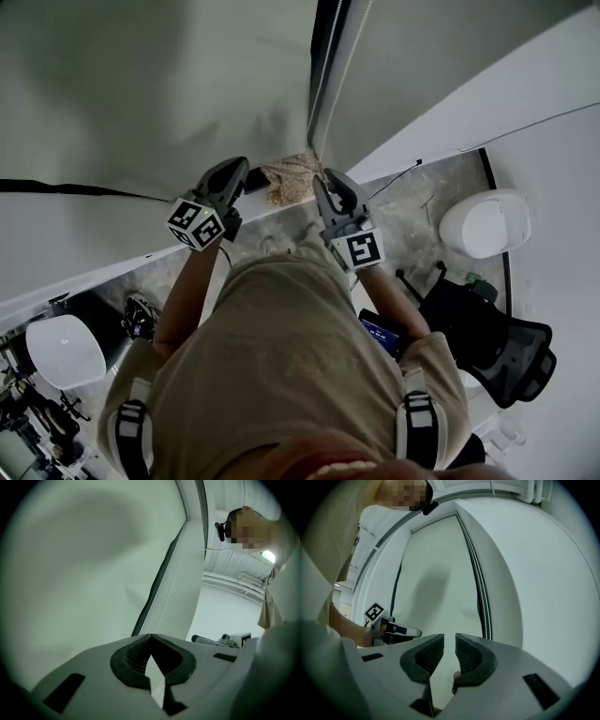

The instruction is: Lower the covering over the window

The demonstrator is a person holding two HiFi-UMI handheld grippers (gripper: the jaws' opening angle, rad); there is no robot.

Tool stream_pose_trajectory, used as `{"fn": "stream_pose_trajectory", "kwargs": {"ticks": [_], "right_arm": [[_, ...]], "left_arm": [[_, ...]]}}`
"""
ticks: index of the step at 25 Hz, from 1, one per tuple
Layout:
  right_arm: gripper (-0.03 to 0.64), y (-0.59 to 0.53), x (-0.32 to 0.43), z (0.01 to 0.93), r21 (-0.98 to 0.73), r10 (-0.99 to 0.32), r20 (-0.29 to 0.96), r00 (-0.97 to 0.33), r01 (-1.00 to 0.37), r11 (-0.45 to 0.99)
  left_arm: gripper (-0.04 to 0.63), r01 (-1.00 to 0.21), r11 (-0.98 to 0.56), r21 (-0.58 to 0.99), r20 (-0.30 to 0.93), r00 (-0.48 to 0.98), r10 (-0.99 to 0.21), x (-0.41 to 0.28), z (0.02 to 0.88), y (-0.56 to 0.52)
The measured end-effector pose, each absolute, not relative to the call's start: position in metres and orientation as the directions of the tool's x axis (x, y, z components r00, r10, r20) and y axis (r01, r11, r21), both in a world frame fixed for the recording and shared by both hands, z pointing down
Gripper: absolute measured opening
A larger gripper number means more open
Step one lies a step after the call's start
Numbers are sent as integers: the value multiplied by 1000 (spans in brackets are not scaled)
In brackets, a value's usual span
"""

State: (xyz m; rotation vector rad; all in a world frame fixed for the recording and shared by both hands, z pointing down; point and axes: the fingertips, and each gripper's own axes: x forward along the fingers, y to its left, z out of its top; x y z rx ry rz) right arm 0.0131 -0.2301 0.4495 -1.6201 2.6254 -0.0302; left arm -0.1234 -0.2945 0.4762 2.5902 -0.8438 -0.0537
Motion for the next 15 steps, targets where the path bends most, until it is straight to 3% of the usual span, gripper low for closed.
{"fn": "stream_pose_trajectory", "kwargs": {"ticks": [10,15], "right_arm": [[60,-239,44,420,-38,-825,-96,-557,-826,563],[60,-237,72,420,-31,-819,-125,-560,-823,567]], "left_arm": [[17,-503,-769,393,-1,836,-548,-33,425,-327],[22,-444,-854,269,-66,877,-477,31,373,-341]]}}
